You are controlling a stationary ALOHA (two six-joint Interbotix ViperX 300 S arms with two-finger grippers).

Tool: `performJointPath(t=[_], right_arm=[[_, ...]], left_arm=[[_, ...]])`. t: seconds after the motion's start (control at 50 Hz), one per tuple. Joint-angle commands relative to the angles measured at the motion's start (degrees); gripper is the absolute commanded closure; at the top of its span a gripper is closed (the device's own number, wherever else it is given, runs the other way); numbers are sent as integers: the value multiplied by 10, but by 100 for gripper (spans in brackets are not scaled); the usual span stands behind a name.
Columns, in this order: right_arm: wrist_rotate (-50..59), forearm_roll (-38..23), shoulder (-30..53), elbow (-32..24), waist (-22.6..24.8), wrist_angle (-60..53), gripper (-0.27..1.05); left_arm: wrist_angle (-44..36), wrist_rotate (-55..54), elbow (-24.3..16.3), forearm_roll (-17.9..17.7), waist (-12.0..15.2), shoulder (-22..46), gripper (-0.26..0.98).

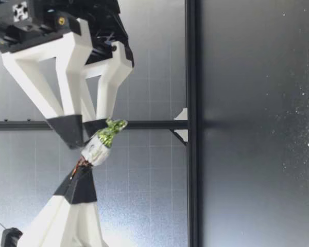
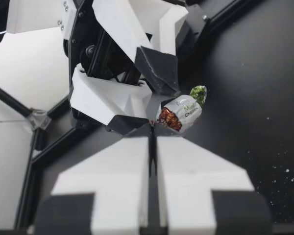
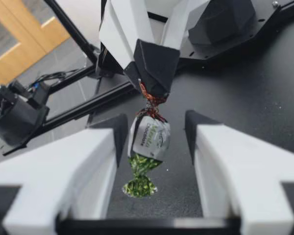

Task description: Pick up the candy and unwrap it.

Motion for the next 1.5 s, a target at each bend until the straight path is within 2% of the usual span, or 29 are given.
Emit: performJointPath(t=[0.0, 0.12, 0.32, 0.48, 0.72, 0.86, 0.96, 1.02, 1.04, 1.12, 1.16, 1.3, 1.48], right_arm=[[-1, -2, -4, -13, -2, -2, 26], [-1, -8, -5, -12, -2, 1, 42], [1, -41, -5, -15, -3, 11, 80], [-4, -43, -8, -14, -4, 18, 97], [-21, -43, -20, -17, -17, 47, 98], [-35, -43, -21, -27, -16, 73, 98], [-40, -43, -20, -33, -16, 87, 98], [-43, -43, -20, -36, -16, 94, 98], [-46, -43, -20, -38, -17, 98, 98], [-58, -43, -22, -42, -17, 109, 98], [-68, -44, -23, -45, -17, 117, 98], [-112, -44, -20, -62, -17, 175, 98], [-153, -43, -19, -80, -17, 224, 98]], left_arm=[[-5, 0, -4, -2, 1, -11, 88], [-5, 0, -3, -2, 2, -11, 88], [-18, 0, 0, -2, 1, -13, 88], [-29, 0, 5, -2, 2, -13, 88], [-53, -16, 21, -11, 2, -12, 87], [-57, -26, 29, -12, 2, -13, 75], [-57, -41, 31, -12, 2, -12, 56], [-57, -55, 33, -13, 1, -12, 40], [-57, -65, 33, -15, 1, -12, 31], [-57, -100, 33, -32, 1, -11, 9], [-54, -124, 35, -46, 1, -9, 3], [-43, -256, 36, -101, 1, 1, 4], [-41, -401, 33, -86, 0, 25, 4]])
